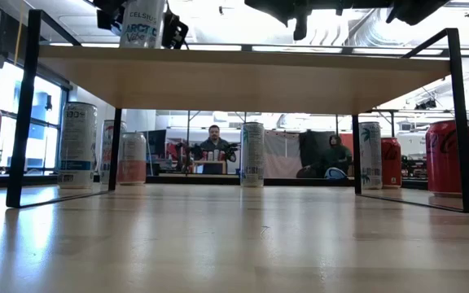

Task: Place canned beverage on shelf
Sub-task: Put the bottom left white blue soda can on the shelf

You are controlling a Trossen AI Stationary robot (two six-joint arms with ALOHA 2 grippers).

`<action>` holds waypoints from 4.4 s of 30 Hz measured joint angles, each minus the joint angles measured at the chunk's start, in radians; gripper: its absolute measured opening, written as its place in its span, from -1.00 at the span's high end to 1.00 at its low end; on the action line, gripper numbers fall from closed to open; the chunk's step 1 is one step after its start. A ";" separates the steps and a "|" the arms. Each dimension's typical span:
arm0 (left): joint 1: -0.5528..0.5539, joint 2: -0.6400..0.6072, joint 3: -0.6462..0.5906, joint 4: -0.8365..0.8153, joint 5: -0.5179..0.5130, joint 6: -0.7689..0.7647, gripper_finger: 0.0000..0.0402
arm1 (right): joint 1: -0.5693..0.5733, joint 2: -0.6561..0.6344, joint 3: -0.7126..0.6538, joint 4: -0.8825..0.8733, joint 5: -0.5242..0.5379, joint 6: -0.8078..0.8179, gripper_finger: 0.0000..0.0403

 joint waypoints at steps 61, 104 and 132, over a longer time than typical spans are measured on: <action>-0.019 -0.003 0.009 0.077 -0.026 -0.182 -0.65 | 0.000 -0.001 0.000 -0.026 0.000 -0.008 0.11; -0.262 -0.420 0.009 0.600 -0.242 -1.006 -0.68 | -0.027 0.206 0.439 -0.581 0.038 -0.264 -0.41; -0.537 -0.614 -0.151 0.739 -0.534 -1.172 -0.68 | -0.109 0.394 0.551 -0.603 -0.312 -0.162 -0.57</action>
